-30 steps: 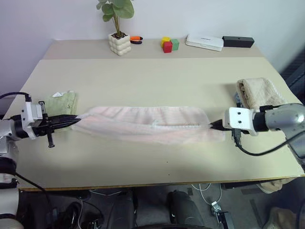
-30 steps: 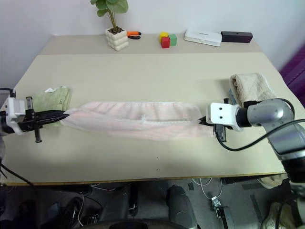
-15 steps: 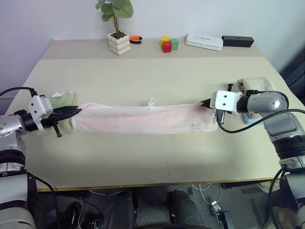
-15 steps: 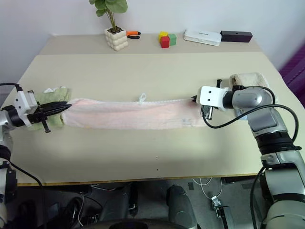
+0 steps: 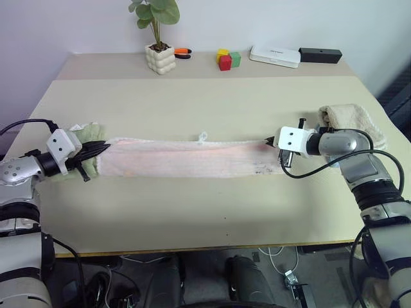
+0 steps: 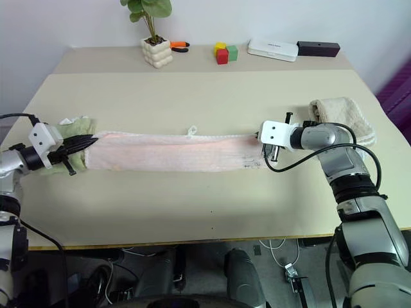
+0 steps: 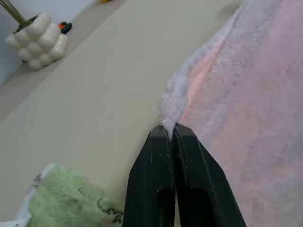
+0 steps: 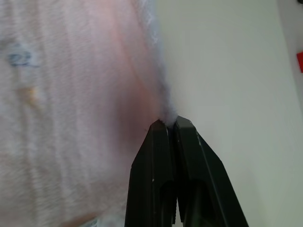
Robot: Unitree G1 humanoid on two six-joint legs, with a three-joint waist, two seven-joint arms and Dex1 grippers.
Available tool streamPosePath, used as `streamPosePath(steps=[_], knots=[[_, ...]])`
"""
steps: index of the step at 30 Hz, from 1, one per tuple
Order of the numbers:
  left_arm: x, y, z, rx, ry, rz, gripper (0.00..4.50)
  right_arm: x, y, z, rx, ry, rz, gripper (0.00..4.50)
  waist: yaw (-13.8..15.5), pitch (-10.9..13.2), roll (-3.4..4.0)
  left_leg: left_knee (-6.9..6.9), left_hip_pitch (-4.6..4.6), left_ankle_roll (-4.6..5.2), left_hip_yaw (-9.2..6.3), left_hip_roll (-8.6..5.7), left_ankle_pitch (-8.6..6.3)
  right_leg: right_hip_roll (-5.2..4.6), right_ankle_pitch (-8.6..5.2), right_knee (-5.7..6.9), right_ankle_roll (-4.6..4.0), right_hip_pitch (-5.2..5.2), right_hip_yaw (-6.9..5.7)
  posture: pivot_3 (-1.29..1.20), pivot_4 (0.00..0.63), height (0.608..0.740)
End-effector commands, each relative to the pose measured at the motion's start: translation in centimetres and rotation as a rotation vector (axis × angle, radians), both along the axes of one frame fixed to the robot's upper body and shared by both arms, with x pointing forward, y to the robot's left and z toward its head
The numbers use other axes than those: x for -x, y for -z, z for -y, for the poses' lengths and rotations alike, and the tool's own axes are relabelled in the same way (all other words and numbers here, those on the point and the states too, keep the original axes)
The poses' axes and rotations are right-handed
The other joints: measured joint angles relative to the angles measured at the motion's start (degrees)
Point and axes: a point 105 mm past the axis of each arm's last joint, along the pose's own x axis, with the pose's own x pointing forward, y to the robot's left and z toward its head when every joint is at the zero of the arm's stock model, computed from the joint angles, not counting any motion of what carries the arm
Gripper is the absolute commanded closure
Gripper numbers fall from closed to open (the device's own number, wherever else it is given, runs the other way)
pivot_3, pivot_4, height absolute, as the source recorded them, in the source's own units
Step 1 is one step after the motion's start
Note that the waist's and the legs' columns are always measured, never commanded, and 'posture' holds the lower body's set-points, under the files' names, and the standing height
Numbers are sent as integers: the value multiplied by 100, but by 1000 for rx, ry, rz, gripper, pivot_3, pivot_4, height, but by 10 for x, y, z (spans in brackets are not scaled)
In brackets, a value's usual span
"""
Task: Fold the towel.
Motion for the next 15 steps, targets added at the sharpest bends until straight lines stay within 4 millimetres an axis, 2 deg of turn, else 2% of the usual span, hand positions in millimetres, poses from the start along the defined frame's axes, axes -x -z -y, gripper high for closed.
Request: streamPosePath(steps=[1, 5, 8, 9, 11, 13, 15], knots=[[-9, -12, -2, 24, -46, 36, 4500, -8, -10, -2, -2, 11, 54, 4491, 0, 0, 0, 0, 0, 0, 0, 0, 0, 0, 0, 0, 0, 0, 0, 0, 150, 735], [-12, -5, 1, 50, -53, -17, 4500, -10, -7, -3, -3, 19, 60, 4491, -3, 1, 1, 0, 0, 0, 0, 0, 0, 0, 0, 0, 0, 0, 0, 0, 150, 735], [-15, 2, 2, 135, -71, -99, 4500, -8, -1, -4, -10, 19, 27, 4491, -4, 1, 2, 0, 0, 0, 1, 0, 0, 0, 0, 1, 0, 0, 0, 0, 150, 735], [-13, 4, 5, 150, -43, -130, 3873, -7, 1, -3, -28, 26, 4, 4500, -6, 1, 1, 0, 0, 0, 1, 0, 0, 0, 0, 1, 0, 0, 0, 0, 150, 735], [-12, 5, 7, 139, -39, -130, 3073, -8, -1, -3, -41, 37, 7, 3930, -8, 1, 1, 0, 0, -1, 0, 0, 0, 0, 0, 1, 0, 0, 0, 0, 150, 735], [-12, 5, 8, 139, -35, -122, 2079, -7, -2, -3, -45, 36, 10, 3192, -6, 1, 1, 0, 0, -1, 0, 0, 0, 0, 0, 1, 0, 0, 0, 0, 150, 735], [-14, 0, 7, 142, -50, -92, 982, -9, -5, 0, -29, 48, 43, 2124, -3, 1, 1, 0, 0, -1, 0, 0, 0, 0, 0, 1, 0, 0, 1, 0, 150, 735]])
